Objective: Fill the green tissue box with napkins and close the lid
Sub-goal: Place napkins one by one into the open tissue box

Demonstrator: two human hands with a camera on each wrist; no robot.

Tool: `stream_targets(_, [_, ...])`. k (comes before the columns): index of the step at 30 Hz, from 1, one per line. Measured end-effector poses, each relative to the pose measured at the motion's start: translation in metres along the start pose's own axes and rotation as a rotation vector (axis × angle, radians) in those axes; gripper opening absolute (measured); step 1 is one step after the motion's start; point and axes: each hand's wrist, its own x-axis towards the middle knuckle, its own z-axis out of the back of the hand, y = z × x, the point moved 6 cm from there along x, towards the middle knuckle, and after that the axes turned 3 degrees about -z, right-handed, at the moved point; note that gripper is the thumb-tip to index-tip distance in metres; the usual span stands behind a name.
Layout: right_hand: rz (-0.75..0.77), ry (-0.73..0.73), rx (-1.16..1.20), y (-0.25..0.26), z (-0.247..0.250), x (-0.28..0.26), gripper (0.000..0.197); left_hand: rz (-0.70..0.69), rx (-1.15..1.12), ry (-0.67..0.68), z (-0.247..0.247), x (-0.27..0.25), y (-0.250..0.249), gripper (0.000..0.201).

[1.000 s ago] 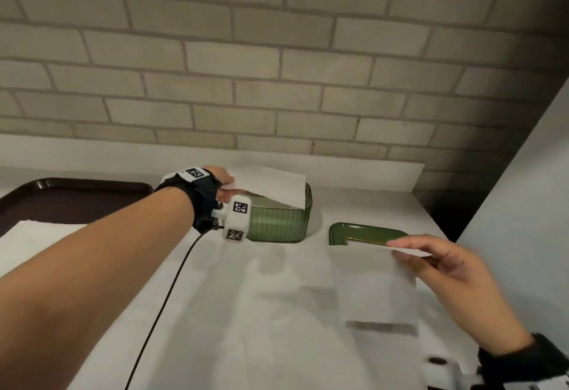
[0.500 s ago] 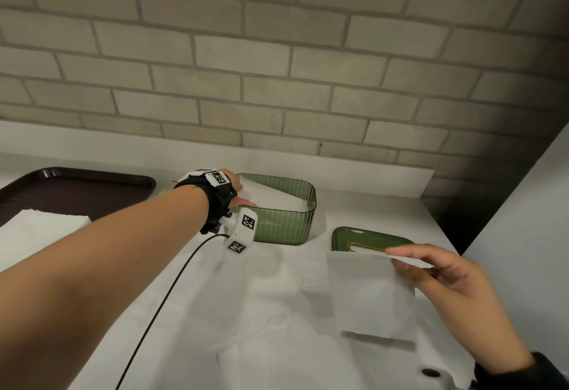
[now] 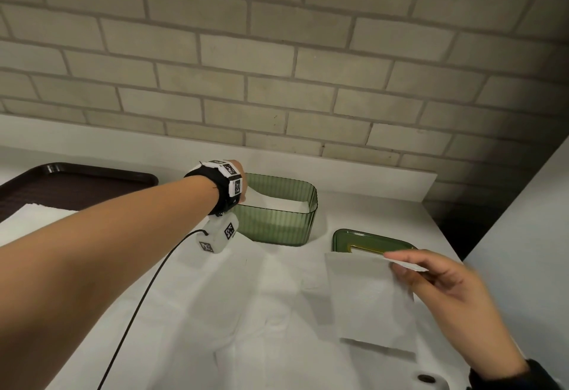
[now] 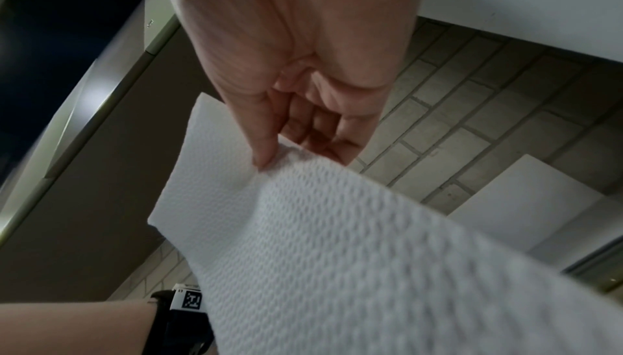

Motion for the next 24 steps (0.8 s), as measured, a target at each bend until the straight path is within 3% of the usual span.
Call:
stream_targets(3, [-0.022,-0.037,0.024,-0.003,0.000,0.008,0.023,-0.061,0.094,-0.132,0.008,-0.009,-0.005,0.041])
stream_targets(6, [-0.074,-0.073,0.042,-0.008,-0.004,0.023,0.012,-0.128,0.048,-0.235,0.021,-0.015,-0.011,0.049])
stream_targets(11, [-0.206,-0.037,0.106,-0.015,-0.026,0.058,0.012,-0.289,-0.405,-0.209,0.025,-0.033,-0.015,0.061])
stream_targets(14, [-0.232,0.079,0.077,-0.013,-0.052,0.079,0.014,-0.469,-0.605,-0.075,0.024,-0.059,-0.037,0.053])
stream_targets(18, [-0.162,0.141,-0.059,0.000,-0.085,0.103,0.019,-0.661,-0.545,0.089,0.018,-0.090,-0.062,0.031])
stream_targets(21, [-0.195,0.152,-0.042,0.001,-0.100,0.117,0.033,-0.673,-0.458,0.041,0.022,-0.090,-0.063,0.024])
stream_targets(24, [-0.288,0.247,0.031,-0.002,-0.110,0.122,0.039,-0.592,-0.548,-0.106,0.035,-0.079,-0.051,0.027])
